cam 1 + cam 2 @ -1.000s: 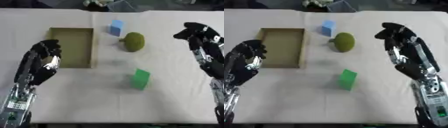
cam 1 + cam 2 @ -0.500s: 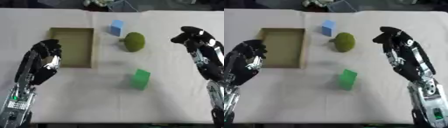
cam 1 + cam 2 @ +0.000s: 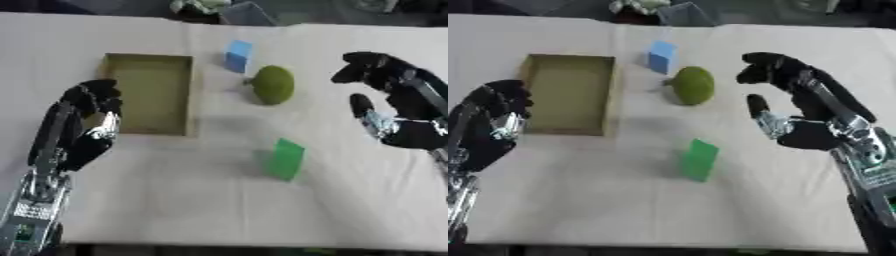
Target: Pick up objects on the table and place them in the box.
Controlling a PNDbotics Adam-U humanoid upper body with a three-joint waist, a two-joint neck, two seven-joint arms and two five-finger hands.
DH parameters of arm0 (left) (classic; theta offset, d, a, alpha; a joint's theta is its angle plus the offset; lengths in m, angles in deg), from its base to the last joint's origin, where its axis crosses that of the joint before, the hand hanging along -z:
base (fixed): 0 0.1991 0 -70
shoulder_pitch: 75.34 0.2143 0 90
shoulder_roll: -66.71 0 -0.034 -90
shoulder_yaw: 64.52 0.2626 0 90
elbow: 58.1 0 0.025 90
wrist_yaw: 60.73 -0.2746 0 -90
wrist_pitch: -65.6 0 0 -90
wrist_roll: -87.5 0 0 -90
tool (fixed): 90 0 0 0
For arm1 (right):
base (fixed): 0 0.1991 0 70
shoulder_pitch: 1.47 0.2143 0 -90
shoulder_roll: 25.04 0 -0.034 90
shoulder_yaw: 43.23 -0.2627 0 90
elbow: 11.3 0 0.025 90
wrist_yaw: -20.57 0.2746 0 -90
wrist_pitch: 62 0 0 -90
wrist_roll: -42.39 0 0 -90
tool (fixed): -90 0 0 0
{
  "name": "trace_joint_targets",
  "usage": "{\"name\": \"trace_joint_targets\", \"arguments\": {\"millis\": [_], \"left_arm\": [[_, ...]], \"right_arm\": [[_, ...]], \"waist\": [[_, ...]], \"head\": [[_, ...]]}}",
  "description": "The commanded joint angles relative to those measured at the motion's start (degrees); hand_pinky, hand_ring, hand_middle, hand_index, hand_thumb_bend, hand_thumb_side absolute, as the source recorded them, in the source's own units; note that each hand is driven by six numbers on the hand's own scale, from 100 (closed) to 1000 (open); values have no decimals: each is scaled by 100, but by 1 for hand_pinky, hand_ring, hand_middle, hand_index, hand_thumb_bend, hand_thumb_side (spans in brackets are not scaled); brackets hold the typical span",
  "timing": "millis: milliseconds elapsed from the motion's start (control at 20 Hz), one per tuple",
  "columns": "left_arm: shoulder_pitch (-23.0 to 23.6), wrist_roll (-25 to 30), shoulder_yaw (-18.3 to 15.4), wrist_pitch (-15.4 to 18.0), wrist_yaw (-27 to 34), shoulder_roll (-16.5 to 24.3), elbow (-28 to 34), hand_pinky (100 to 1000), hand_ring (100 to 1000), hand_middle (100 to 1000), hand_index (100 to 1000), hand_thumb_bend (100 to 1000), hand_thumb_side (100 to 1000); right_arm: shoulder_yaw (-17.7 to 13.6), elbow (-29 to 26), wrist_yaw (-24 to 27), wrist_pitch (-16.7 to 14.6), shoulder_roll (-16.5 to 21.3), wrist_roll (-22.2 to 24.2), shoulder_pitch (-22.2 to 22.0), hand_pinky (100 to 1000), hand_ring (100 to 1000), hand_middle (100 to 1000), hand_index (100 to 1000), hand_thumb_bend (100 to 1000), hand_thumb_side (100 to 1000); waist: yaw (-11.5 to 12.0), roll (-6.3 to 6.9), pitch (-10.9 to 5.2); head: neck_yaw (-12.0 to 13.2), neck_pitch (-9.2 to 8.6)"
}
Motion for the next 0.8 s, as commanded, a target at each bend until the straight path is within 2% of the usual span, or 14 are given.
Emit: {"name": "trace_joint_targets", "arguments": {"millis": [50, 400, 800], "left_arm": [[-28, 25, 19, 5, -12, 117, 63, 543, 628, 608, 773, 100, 374], [-18, 34, 23, 13, -23, 140, 64, 544, 628, 609, 774, 100, 372], [-14, 42, 35, 15, -15, 157, 60, 544, 629, 610, 775, 100, 373]], "right_arm": [[201, 113, -78, -100, 563, 203, 252, 832, 794, 738, 917, 100, 248], [625, 443, -313, -325, 1010, 578, 722, 848, 833, 793, 946, 100, 214], [1028, 647, -1059, -769, 1201, 1053, 1205, 882, 903, 889, 994, 100, 198]], "waist": [[11, -2, -91], [46, -15, -97], [65, -20, -103]], "head": [[-22, 28], [-39, 28], [-47, 28]]}}
